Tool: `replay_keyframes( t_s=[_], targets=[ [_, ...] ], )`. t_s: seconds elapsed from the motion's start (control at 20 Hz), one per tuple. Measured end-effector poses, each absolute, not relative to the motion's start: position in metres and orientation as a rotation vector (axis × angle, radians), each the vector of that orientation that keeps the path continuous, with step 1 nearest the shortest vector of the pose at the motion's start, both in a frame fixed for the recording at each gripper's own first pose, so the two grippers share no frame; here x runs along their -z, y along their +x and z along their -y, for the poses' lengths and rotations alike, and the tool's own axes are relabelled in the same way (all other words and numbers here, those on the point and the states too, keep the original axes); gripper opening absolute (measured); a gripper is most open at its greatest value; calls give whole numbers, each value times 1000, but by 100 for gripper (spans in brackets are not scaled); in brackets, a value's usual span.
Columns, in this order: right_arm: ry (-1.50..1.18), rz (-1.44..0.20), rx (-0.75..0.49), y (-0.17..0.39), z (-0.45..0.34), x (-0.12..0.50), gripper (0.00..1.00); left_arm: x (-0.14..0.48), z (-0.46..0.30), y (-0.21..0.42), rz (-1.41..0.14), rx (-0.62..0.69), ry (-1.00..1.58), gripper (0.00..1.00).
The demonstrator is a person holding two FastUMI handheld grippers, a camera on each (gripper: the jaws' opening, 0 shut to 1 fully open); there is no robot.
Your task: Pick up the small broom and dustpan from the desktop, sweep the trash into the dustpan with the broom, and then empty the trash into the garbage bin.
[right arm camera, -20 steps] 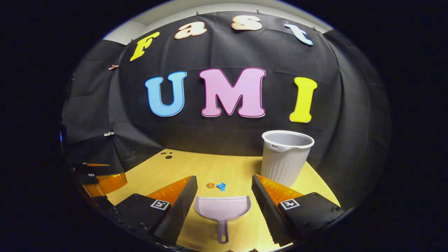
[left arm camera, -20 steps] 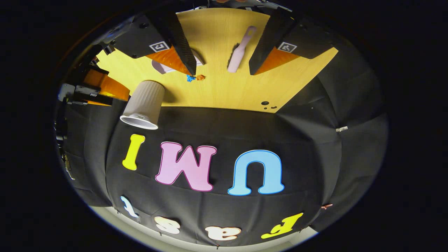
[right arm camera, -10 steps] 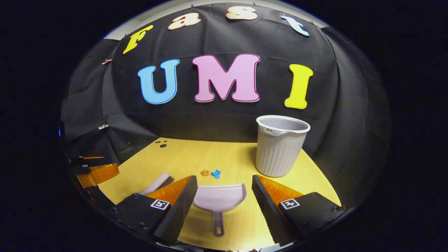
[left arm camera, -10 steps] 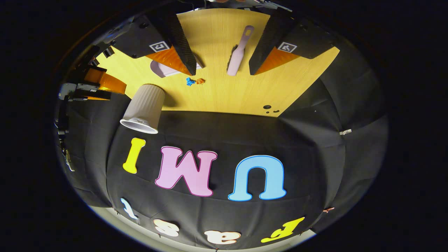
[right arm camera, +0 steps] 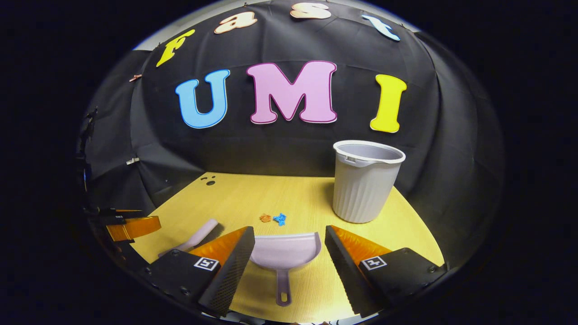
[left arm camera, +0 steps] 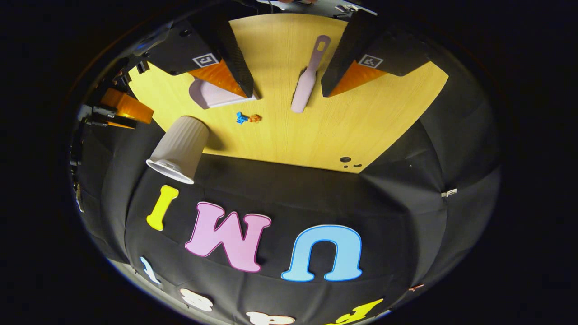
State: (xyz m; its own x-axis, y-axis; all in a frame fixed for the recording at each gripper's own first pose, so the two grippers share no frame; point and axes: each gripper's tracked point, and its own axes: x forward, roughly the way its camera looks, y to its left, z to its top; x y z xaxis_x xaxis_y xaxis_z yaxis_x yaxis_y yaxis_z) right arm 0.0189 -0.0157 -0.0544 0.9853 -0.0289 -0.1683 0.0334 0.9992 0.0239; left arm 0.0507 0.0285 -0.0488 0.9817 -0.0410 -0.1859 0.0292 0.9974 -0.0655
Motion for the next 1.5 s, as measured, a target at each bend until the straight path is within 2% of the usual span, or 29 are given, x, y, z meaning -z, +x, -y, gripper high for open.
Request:
replay_keyframes(
  t_s=[0.4, 0.6, 0.95, 1.25, 1.5],
  targets=[
    [56, -232, 62, 33, 31, 72, 98, 79, -39, 97, -340, 108, 10, 96],
    [79, -265, 69, 42, 37, 81, 98, 116, -41, 123, -491, 147, 50, 96],
    [123, -355, 37, 56, 40, 107, 99, 178, -58, 155, -722, 119, 111, 96],
    [141, -417, 1, 75, 35, 125, 99, 204, -62, 175, -792, 89, 130, 95],
    [123, -463, -36, 78, 28, 139, 99, 216, -63, 179, -818, 77, 121, 86]
  ],
)
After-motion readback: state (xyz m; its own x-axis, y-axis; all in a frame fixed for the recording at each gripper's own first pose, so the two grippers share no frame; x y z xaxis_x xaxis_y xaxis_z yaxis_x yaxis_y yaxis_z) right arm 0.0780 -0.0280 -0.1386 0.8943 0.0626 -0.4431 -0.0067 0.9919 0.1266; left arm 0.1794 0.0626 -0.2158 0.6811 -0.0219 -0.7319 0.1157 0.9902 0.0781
